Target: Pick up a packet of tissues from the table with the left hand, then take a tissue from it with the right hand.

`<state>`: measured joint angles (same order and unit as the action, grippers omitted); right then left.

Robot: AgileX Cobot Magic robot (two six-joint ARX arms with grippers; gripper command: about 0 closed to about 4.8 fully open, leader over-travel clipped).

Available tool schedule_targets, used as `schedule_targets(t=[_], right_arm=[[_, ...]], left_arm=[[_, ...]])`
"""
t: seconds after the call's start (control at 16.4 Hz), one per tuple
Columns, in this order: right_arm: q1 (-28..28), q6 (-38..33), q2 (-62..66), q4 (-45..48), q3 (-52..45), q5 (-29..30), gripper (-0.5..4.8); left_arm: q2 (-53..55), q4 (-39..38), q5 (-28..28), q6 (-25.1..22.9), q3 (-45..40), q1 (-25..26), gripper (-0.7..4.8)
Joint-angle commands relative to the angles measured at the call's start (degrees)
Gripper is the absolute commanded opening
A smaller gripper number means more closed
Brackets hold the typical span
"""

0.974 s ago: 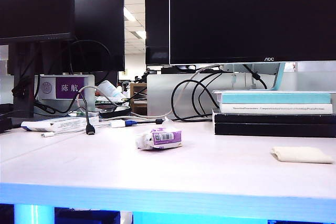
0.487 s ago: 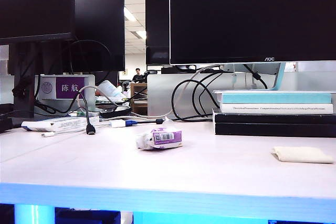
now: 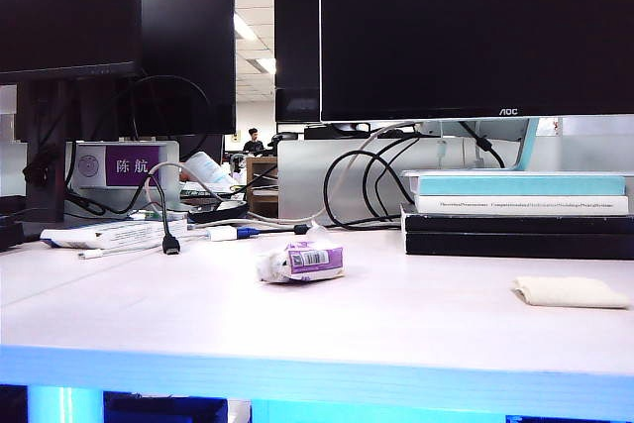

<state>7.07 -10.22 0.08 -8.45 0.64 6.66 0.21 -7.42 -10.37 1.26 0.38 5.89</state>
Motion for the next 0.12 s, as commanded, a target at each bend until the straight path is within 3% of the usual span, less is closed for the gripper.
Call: schedule_targets(t=[0.06, 0.12], right_arm=[[0.0, -0.3, 0.0, 1.3, -0.3, 0.1, 0.10], [0.0, -0.3, 0.0, 1.4, -0.3, 0.1, 0.10]], left_arm=[[-0.1, -1.1, -0.3, 0.9, 0.0, 0.0, 0.26], [-0.1, -1.1, -0.4, 0.9, 0.0, -0.3, 0.26]])
